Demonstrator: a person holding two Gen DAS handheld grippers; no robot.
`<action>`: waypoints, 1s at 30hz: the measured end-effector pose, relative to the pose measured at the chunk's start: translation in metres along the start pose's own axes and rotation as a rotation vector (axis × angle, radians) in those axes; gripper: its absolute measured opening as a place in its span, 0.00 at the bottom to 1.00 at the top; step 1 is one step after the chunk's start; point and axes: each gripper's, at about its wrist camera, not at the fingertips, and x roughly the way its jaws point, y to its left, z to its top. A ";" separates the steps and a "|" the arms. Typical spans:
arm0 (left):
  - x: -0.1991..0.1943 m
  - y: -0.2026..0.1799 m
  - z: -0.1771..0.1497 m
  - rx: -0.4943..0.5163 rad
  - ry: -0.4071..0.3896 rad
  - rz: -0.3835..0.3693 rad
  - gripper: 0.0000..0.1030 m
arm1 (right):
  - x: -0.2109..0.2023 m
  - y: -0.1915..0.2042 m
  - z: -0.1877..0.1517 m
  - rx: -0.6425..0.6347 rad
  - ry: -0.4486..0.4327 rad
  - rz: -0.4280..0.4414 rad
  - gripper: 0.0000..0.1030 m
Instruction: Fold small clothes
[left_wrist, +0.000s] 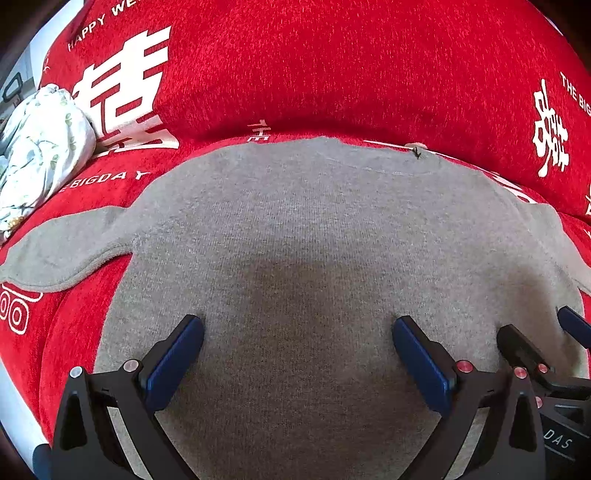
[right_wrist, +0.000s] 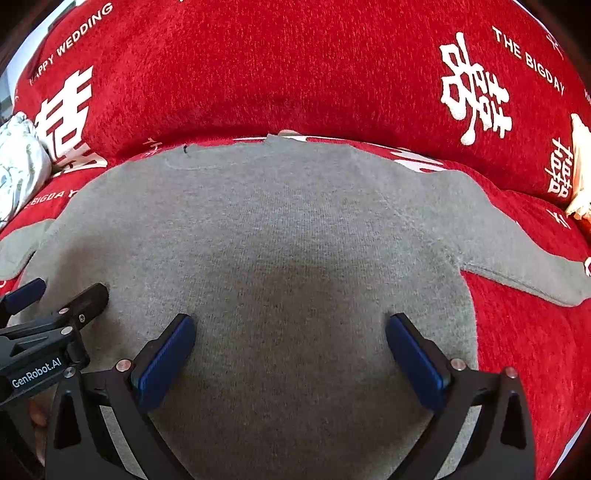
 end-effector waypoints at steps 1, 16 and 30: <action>0.000 0.000 0.001 0.000 0.002 0.000 1.00 | 0.000 0.000 0.000 -0.002 -0.002 -0.002 1.00; -0.001 -0.002 0.009 -0.013 0.078 0.011 1.00 | 0.000 0.002 0.004 -0.029 0.036 -0.028 1.00; -0.014 0.005 0.021 -0.043 0.149 -0.001 1.00 | -0.014 0.007 0.019 -0.053 0.083 -0.024 1.00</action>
